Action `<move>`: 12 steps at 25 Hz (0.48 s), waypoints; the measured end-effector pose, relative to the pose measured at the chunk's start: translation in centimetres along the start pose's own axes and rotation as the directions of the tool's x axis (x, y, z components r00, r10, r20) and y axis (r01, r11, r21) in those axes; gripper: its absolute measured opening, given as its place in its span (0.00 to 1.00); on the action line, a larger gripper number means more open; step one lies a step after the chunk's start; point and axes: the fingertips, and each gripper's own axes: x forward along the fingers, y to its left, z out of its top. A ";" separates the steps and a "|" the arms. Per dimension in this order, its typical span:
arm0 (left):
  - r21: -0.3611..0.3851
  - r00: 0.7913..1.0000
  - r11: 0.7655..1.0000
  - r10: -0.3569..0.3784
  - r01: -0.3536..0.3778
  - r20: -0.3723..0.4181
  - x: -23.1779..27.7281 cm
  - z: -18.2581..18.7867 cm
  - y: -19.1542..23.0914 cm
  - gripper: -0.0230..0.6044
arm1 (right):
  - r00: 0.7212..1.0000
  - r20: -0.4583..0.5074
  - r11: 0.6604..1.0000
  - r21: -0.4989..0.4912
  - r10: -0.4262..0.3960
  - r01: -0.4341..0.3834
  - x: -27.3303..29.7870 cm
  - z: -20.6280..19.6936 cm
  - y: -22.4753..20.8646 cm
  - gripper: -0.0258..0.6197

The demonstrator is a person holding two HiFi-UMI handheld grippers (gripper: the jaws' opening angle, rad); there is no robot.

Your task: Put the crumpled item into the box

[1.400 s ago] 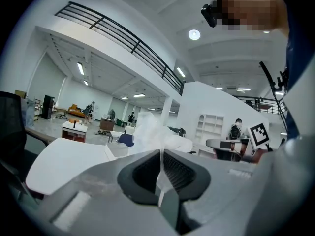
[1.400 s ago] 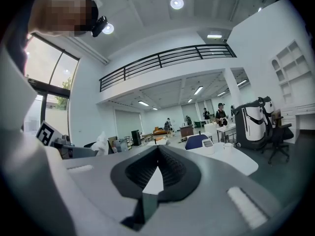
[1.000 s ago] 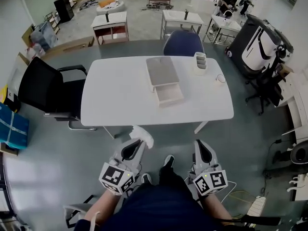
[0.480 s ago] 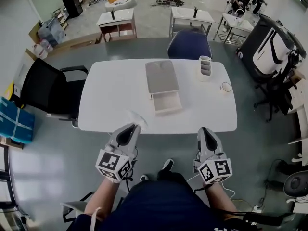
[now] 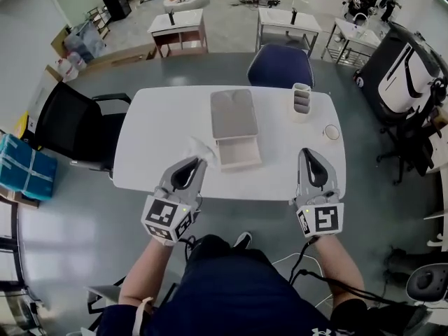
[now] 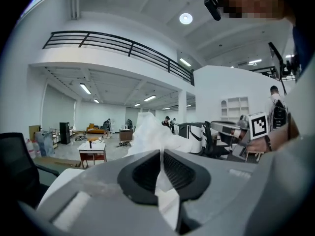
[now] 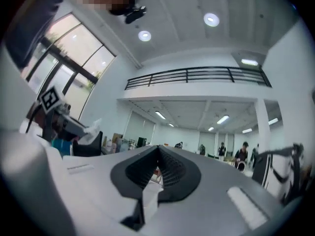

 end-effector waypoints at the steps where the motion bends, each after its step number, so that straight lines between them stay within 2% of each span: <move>1: 0.012 1.000 1.000 0.001 -0.001 -0.004 0.3 0.0 0.0 0.07 | 1.000 0.003 0.998 -0.058 0.015 -0.015 0.6 0.1 -0.3 0.04; 3: 0.026 1.000 1.000 0.005 -0.005 -0.014 1.1 -0.1 0.1 0.07 | 0.999 0.006 0.998 -0.053 0.032 -0.032 1.6 0.0 -0.9 0.04; 7: 0.023 0.999 1.000 0.017 -0.016 -0.028 2.8 -0.4 1.0 0.07 | 1.000 -0.015 0.990 0.144 0.012 -0.010 3.6 -1.6 -1.9 0.04; 12: -0.004 0.998 1.000 0.004 -0.004 -0.061 5.0 -1.9 2.4 0.07 | 0.995 -0.089 0.970 0.241 0.042 -0.019 5.8 -4.4 0.2 0.04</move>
